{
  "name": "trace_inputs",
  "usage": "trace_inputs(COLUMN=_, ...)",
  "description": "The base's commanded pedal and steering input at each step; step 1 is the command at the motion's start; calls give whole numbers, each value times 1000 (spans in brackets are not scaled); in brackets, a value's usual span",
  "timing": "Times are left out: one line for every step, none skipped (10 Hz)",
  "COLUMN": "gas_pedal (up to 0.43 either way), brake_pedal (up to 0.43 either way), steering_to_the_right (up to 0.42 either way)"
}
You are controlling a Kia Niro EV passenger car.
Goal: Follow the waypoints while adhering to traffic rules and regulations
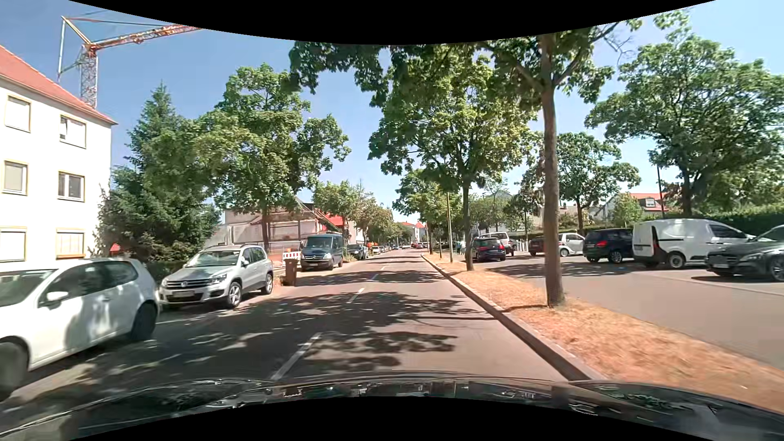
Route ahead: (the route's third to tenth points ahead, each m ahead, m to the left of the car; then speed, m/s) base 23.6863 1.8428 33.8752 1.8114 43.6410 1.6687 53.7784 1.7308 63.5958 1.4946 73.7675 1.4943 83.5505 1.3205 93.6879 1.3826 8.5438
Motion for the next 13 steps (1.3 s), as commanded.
trace_inputs(gas_pedal=110, brake_pedal=0, steering_to_the_right=-1)
trace_inputs(gas_pedal=110, brake_pedal=0, steering_to_the_right=-1)
trace_inputs(gas_pedal=110, brake_pedal=0, steering_to_the_right=-1)
trace_inputs(gas_pedal=110, brake_pedal=0, steering_to_the_right=-1)
trace_inputs(gas_pedal=110, brake_pedal=0, steering_to_the_right=0)
trace_inputs(gas_pedal=110, brake_pedal=0, steering_to_the_right=-1)
trace_inputs(gas_pedal=98, brake_pedal=0, steering_to_the_right=-1)
trace_inputs(gas_pedal=87, brake_pedal=0, steering_to_the_right=-1)
trace_inputs(gas_pedal=87, brake_pedal=0, steering_to_the_right=0)
trace_inputs(gas_pedal=87, brake_pedal=0, steering_to_the_right=-1)
trace_inputs(gas_pedal=87, brake_pedal=0, steering_to_the_right=-1)
trace_inputs(gas_pedal=87, brake_pedal=0, steering_to_the_right=0)
trace_inputs(gas_pedal=79, brake_pedal=0, steering_to_the_right=-1)
